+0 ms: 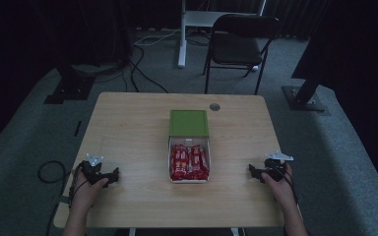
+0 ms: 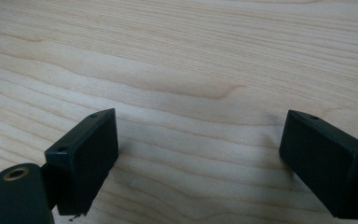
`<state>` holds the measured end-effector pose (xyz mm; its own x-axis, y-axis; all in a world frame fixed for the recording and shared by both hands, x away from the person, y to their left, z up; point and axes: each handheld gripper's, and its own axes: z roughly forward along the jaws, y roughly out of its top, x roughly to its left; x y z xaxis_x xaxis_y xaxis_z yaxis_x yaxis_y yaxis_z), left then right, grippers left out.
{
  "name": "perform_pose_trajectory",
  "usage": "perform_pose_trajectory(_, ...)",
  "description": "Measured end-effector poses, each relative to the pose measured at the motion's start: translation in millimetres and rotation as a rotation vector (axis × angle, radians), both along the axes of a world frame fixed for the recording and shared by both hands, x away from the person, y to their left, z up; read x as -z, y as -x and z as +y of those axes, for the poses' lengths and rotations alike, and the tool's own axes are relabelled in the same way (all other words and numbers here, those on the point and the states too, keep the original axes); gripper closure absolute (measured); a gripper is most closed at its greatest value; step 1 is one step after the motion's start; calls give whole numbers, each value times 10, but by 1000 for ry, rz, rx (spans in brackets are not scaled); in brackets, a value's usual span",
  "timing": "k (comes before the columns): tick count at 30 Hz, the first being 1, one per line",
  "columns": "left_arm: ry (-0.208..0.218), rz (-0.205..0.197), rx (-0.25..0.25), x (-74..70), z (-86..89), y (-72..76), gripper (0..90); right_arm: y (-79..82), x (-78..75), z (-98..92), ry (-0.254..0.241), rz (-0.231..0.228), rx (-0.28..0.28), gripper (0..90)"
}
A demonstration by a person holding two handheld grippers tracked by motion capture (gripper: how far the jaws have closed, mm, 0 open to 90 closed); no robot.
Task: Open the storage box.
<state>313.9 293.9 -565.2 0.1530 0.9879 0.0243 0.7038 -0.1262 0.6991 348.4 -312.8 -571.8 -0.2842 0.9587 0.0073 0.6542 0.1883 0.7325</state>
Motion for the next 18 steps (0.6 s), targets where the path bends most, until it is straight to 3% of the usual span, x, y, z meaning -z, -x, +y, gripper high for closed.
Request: perform_pose_trajectory(18,10,3,-16,3,-21,-4,17,-7,-1,19,-1,2,20,111)
